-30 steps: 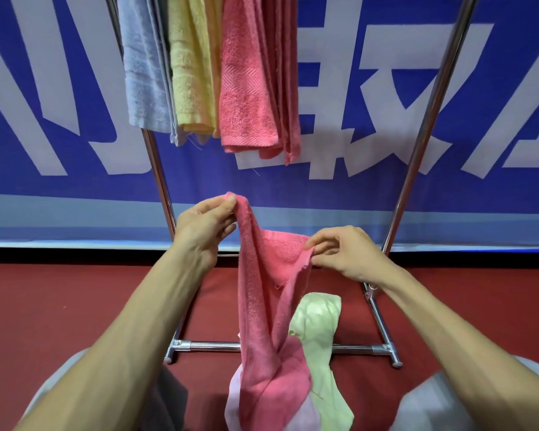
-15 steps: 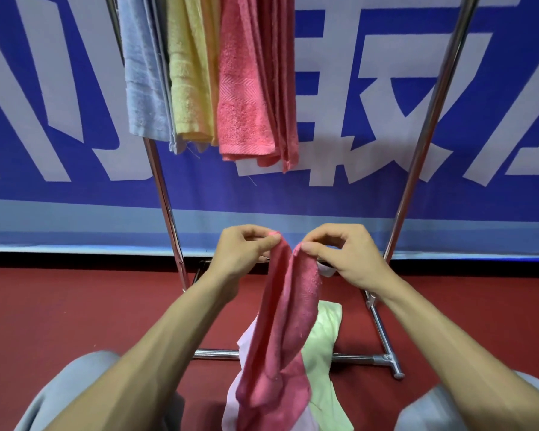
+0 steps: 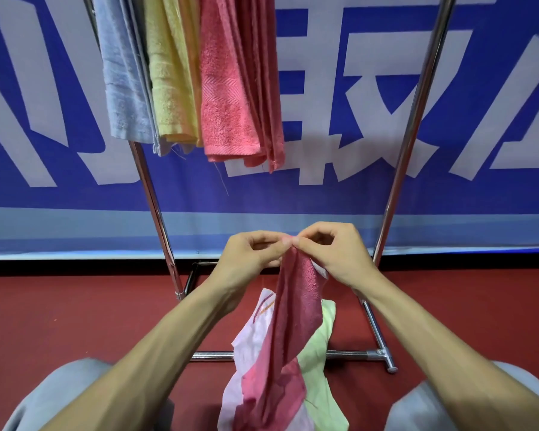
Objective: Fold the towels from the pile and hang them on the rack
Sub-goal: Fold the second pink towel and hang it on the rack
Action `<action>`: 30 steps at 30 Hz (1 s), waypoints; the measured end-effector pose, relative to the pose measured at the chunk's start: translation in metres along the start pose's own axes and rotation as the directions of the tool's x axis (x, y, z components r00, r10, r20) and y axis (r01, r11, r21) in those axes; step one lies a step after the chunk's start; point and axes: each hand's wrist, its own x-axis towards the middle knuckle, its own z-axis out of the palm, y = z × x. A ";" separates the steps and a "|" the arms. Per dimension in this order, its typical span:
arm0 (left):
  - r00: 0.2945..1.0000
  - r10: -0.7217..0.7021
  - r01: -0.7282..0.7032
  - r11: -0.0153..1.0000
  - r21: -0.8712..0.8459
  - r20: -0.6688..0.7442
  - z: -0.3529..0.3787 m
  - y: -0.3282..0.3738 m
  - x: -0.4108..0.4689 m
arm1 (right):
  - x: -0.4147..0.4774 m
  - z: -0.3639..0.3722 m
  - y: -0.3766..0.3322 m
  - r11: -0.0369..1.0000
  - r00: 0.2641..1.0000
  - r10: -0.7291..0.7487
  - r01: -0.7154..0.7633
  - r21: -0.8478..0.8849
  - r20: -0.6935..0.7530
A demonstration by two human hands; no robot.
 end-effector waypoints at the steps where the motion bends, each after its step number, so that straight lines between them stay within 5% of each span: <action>1: 1.000 0.021 -0.021 0.999 0.034 -0.022 0.000 -0.001 0.000 | -0.001 0.000 0.000 1.000 1.000 -0.003 0.003 0.006 0.013; 8: 0.999 0.041 -0.041 0.997 0.063 0.004 0.001 0.002 -0.002 | 0.004 -0.015 -0.005 0.998 0.983 0.002 -0.015 0.068 0.181; 12: 0.996 0.060 -0.063 0.997 0.051 0.058 -0.011 0.013 -0.001 | 0.006 -0.026 0.005 0.998 0.953 0.048 -0.035 -0.050 0.298; 18: 0.966 0.098 -0.109 0.994 0.032 0.240 -0.023 0.028 -0.006 | -0.001 -0.018 0.000 0.994 0.763 0.100 -0.051 -0.094 0.639; 30: 0.972 0.157 -0.174 0.981 0.084 0.178 -0.039 0.037 -0.007 | 0.000 -0.012 0.009 0.986 0.763 0.153 -0.075 -0.150 0.628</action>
